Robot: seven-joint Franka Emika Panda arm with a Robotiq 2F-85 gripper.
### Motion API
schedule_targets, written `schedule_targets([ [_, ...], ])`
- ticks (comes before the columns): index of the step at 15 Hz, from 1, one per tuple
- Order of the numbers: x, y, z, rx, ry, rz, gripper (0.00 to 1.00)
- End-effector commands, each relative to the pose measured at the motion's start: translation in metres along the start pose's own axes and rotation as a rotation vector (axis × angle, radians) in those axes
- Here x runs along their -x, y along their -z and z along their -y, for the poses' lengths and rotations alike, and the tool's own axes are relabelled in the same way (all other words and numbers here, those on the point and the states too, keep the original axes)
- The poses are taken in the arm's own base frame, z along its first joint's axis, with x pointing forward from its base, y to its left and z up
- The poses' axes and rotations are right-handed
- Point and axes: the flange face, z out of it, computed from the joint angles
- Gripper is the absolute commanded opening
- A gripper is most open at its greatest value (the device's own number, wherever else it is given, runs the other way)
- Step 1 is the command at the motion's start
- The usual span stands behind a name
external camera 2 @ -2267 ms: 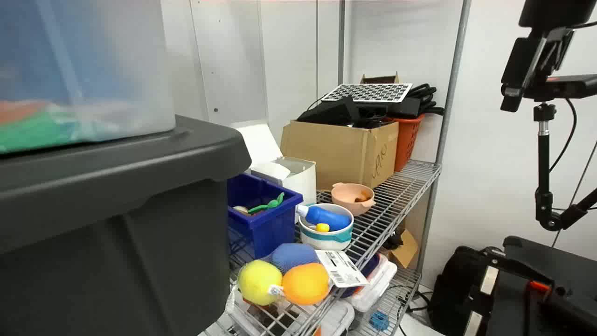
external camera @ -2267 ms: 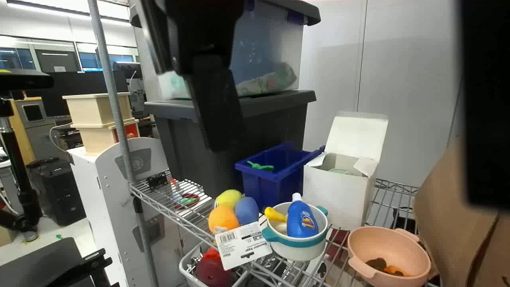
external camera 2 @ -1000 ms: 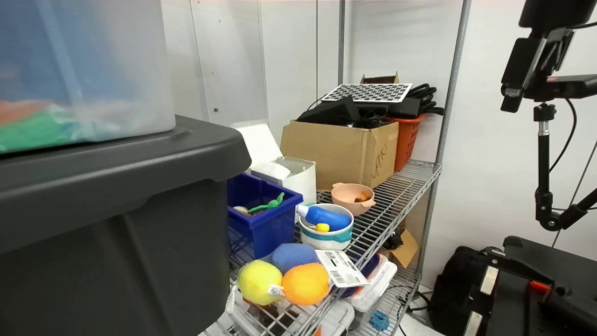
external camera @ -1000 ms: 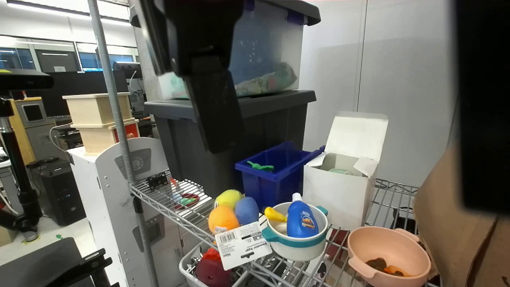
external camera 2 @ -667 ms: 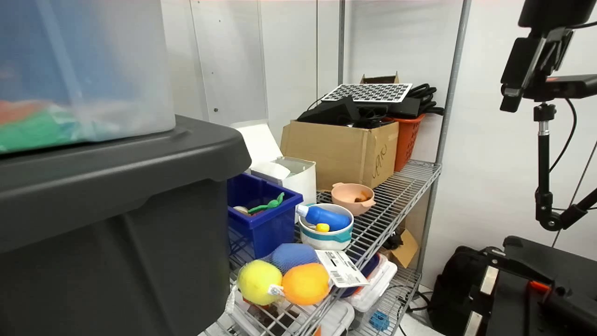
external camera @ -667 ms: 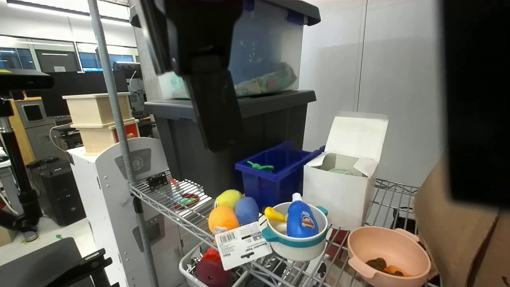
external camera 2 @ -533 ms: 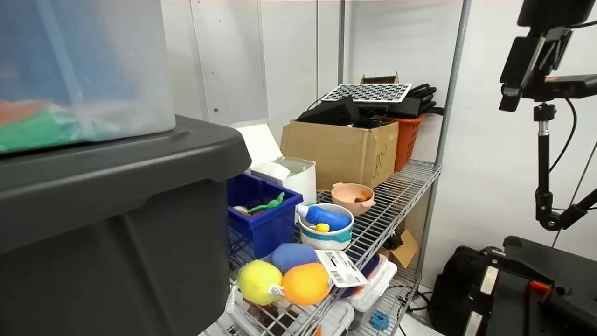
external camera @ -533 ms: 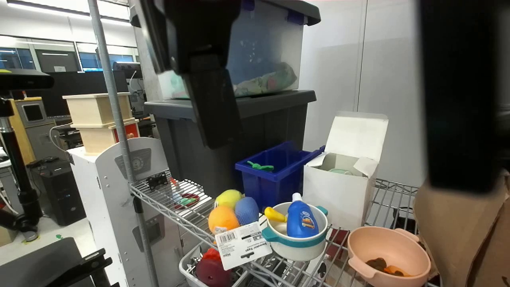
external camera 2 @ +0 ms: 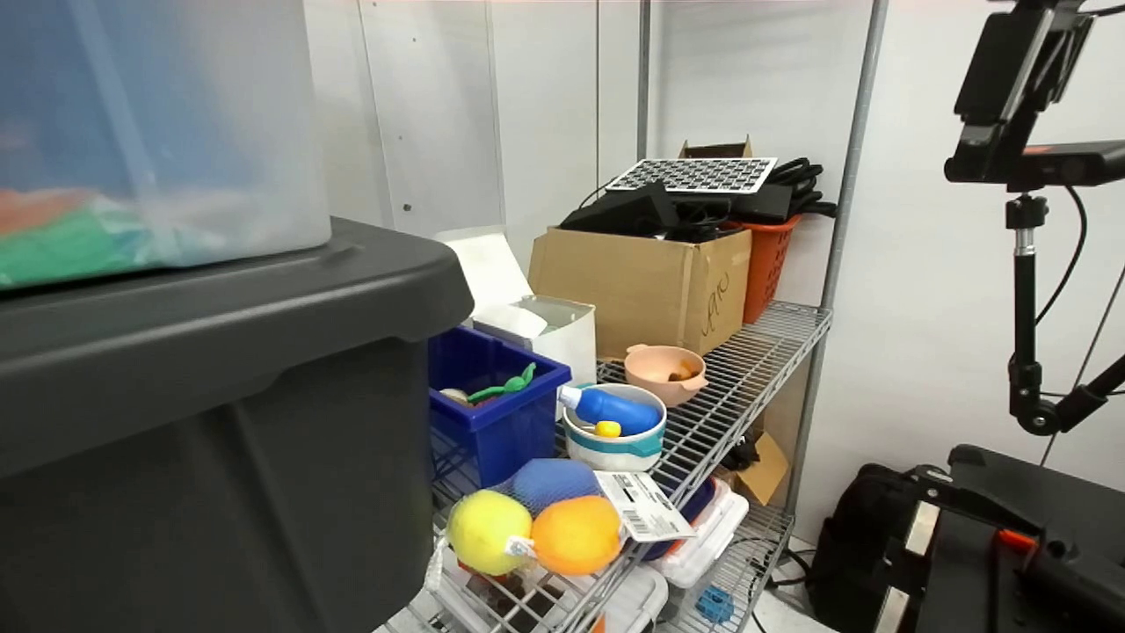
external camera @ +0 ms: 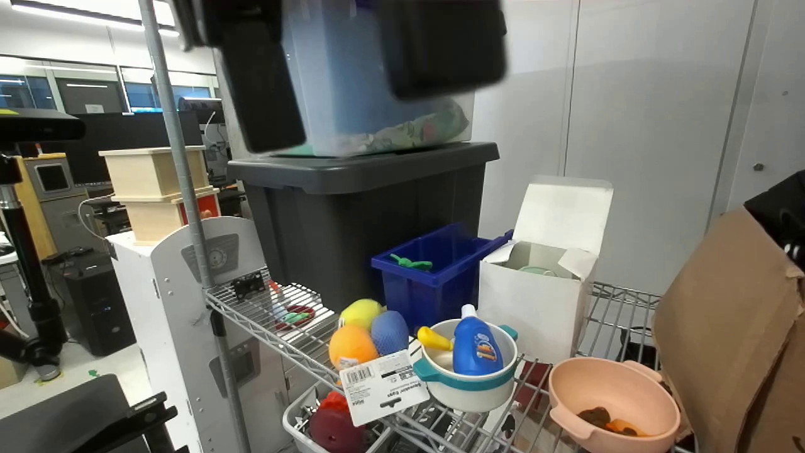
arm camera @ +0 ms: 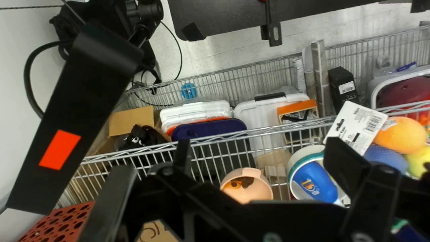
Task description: Pick up the bottle and put it in the bowl
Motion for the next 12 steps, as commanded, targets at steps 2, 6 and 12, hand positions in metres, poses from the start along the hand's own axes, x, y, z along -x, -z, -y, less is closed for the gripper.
schedule_targets([
  [2,0.038,0.042,0.033,-0.075,0.076,-0.001,1.00],
  [6,0.063,0.061,0.053,-0.104,0.127,0.011,1.00],
  [12,0.082,0.058,0.050,-0.127,0.220,0.006,1.00],
])
